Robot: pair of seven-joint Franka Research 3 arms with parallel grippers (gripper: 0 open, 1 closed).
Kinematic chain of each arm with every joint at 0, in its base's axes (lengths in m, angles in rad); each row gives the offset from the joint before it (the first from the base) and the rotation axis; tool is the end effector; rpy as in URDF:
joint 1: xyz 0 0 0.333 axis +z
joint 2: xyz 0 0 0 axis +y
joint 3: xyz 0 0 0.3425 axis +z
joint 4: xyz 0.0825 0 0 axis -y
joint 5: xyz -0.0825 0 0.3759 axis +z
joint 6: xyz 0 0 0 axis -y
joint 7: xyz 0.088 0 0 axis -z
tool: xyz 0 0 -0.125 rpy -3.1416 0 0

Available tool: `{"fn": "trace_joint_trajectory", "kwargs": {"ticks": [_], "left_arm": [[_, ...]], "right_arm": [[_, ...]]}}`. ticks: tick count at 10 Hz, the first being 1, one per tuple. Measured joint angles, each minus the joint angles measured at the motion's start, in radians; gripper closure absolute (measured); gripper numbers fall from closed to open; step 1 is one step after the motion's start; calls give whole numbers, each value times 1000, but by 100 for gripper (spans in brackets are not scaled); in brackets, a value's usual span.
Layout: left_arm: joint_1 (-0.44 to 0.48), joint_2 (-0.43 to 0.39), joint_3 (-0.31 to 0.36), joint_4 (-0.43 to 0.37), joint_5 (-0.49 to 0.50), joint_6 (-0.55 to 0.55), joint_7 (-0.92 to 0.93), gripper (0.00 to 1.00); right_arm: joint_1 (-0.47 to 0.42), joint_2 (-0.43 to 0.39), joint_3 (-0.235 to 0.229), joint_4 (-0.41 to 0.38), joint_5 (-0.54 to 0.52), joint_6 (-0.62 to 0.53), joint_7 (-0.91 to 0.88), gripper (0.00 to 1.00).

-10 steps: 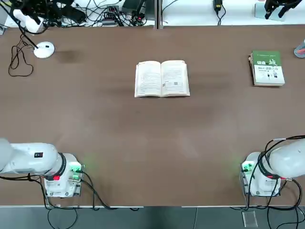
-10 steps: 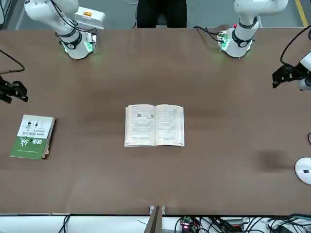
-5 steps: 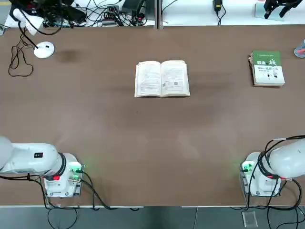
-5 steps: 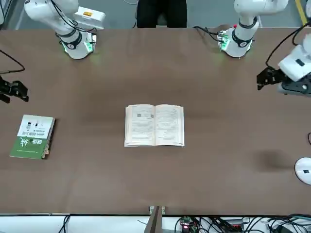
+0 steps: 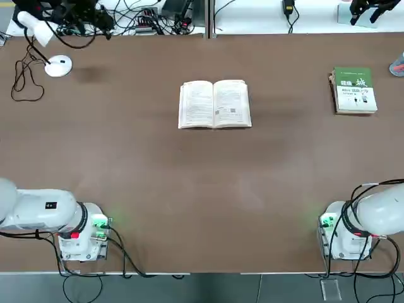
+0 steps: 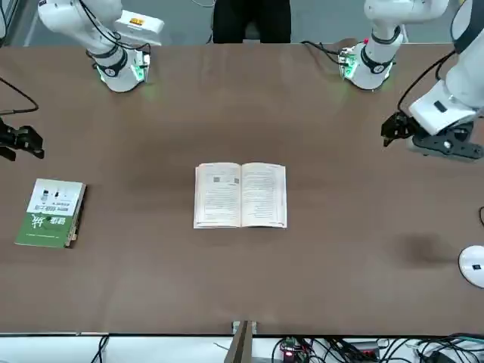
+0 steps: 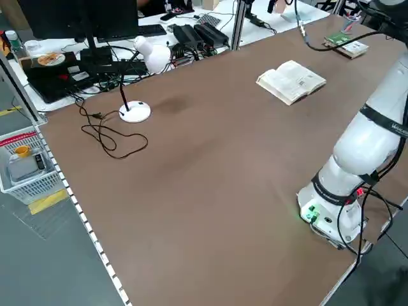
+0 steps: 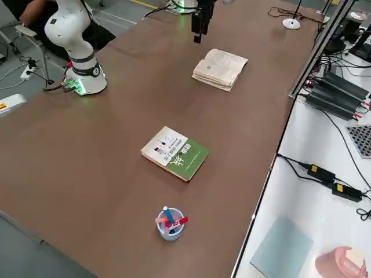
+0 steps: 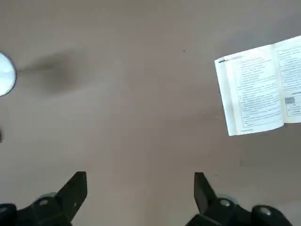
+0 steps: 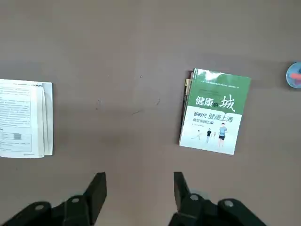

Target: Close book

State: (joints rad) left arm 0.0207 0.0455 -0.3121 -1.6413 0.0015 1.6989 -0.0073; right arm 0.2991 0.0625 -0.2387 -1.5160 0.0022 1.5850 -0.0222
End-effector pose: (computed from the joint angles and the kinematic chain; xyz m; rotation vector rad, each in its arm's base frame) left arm 0.5470 -0.1600 0.5871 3.0956 -0.4424 0.0192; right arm 0.5672 0.0392 0.6258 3.1265 0.1300 0.0133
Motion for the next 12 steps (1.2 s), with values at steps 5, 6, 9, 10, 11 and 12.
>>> {"fn": "trace_joint_trajectory", "kwargs": {"ticks": [5, 6, 9, 10, 11, 12], "left_arm": [[-9, 95, -56, 55, 0, 12, 0, 0], [-20, 117, -56, 71, 0, 12, 0, 0], [-56, 170, -58, 98, 0, 24, 0, 0], [-65, 181, -58, 100, 0, 37, 0, 0], [-74, 191, -58, 102, 0, 48, 0, 0], [-83, 200, -59, 103, 0, 56, 0, 0]], "right_arm": [[0, 0, 0, -1, 62, 0, 51, 91], [0, 1, -1, -2, 88, 0, 55, 99], [-1, 15, -2, -18, 176, 1, 59, 99], [-1, 28, -2, -23, 202, 2, 64, 99], [-1, 44, -2, -26, 232, 3, 71, 99], [-1, 62, -2, -28, 263, 4, 74, 99]]}}
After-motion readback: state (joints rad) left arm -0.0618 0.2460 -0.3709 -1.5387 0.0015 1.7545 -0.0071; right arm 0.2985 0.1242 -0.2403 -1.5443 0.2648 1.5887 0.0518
